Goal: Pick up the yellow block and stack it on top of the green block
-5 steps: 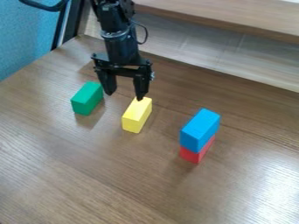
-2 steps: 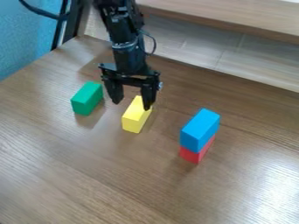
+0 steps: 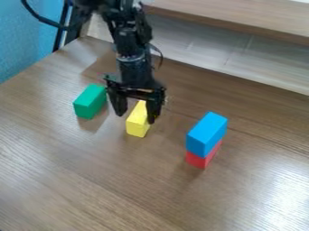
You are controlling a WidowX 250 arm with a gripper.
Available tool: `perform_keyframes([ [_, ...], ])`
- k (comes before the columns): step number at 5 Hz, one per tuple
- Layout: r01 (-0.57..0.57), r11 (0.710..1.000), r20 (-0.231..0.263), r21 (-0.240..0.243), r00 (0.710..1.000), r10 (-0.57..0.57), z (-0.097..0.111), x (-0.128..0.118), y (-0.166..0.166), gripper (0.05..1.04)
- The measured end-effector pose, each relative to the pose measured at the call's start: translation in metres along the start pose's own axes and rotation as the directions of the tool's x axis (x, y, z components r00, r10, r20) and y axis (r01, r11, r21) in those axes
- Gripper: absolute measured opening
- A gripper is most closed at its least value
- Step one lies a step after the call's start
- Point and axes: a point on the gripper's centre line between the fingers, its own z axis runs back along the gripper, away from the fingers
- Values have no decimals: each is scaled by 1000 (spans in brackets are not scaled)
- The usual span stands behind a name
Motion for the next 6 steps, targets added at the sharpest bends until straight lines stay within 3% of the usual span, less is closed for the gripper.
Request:
perform_keyframes([
  [1, -14, 1000, 0, 18, 1000, 14, -5, 1, 3, 969],
  [2, -24, 999, -5, 32, 1000, 24, -13, 1, 0, 696],
  [3, -28, 999, 9, 30, 1000, 28, -15, 2, -1, 594],
  [5, -69, 998, 8, 0, 998, 69, -6, -1, 13, 594],
  [6, -98, 995, 37, -17, 994, 98, 18, 1, 30, 594],
])
